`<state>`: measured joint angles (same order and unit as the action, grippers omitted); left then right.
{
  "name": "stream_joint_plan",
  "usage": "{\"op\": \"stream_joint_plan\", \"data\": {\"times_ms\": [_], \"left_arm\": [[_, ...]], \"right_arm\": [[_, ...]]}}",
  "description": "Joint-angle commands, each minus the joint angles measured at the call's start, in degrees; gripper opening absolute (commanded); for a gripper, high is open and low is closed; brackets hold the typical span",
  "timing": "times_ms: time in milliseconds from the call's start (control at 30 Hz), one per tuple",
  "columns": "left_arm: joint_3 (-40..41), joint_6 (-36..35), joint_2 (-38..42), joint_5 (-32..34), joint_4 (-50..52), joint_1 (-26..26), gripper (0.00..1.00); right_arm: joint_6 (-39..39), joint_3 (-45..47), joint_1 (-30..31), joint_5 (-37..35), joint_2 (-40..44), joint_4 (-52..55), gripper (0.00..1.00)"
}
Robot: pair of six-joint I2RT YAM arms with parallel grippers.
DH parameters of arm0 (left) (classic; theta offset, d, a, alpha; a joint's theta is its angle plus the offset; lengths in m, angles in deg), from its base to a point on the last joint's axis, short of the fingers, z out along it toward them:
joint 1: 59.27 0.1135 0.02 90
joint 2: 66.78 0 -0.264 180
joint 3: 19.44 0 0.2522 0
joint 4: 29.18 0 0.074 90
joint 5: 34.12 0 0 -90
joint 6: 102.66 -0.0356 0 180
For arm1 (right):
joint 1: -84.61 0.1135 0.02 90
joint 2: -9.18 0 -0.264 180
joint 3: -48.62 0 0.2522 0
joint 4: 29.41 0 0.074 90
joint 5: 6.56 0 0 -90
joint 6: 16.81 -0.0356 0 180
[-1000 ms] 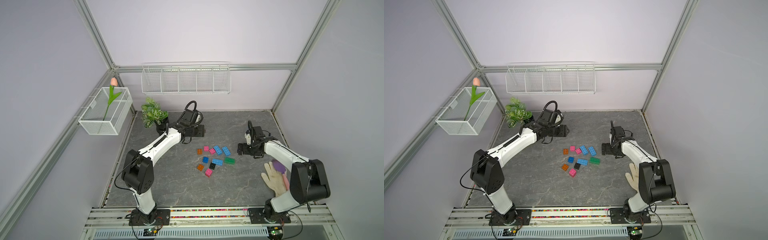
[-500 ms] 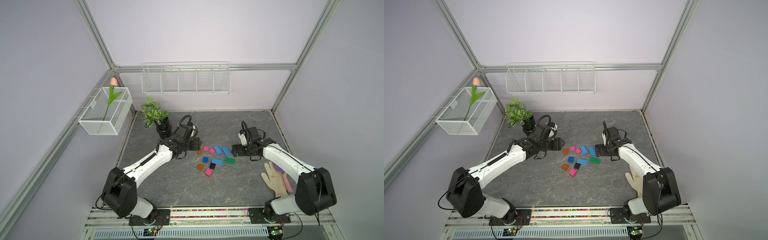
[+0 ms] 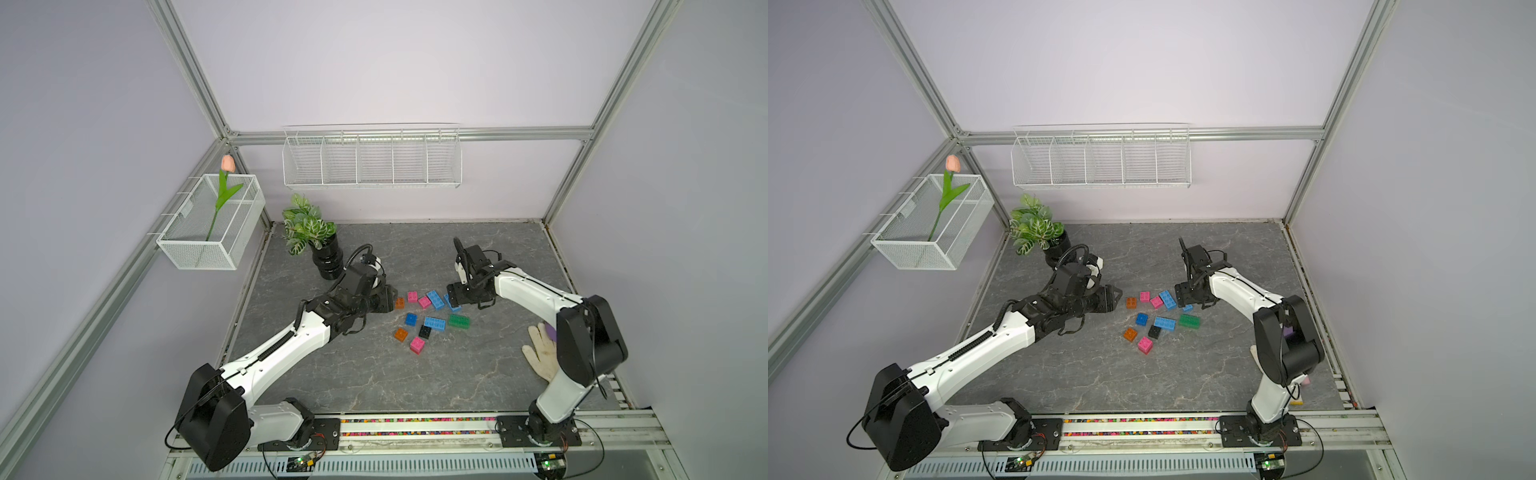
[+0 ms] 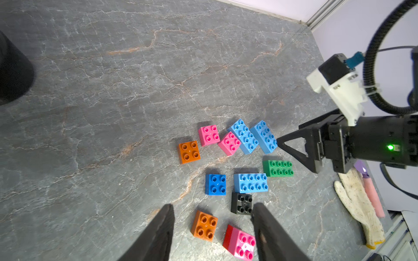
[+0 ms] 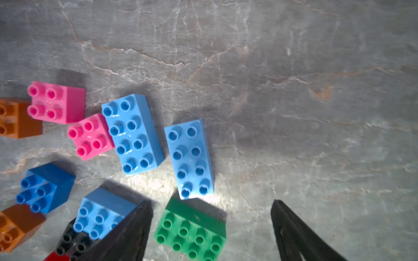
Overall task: Assemble the letter p with lego
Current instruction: Pick up the lego brick from the center of the board.
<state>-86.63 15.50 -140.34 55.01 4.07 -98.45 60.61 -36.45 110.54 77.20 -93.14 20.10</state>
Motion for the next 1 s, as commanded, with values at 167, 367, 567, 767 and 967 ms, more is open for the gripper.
{"op": "stream_joint_plan", "data": {"times_ms": [167, 367, 567, 767, 967], "left_arm": [[-1.67, -1.43, 0.17, 0.41, 0.08, -0.37, 0.57], [-0.89, -1.83, 2.01, 1.32, 0.46, -0.37, 0.57], [-0.89, -2.54, 2.68, 2.75, 1.41, -0.37, 0.57], [-0.58, -2.72, 2.47, 3.34, 1.48, -0.37, 0.57], [-0.41, -2.83, 2.29, 3.69, 1.25, -0.35, 0.57]], "right_arm": [[0.73, -5.63, 2.28, -4.08, -8.06, 3.63, 0.81], [0.80, -6.05, 2.67, -5.13, -11.02, 3.37, 0.75], [1.12, -6.68, 2.79, -5.45, -11.76, 3.32, 0.71], [1.24, -7.48, 2.90, -5.41, -12.02, 2.87, 0.67], [1.38, -8.42, 3.11, -5.21, -12.51, 2.54, 0.61]]}}
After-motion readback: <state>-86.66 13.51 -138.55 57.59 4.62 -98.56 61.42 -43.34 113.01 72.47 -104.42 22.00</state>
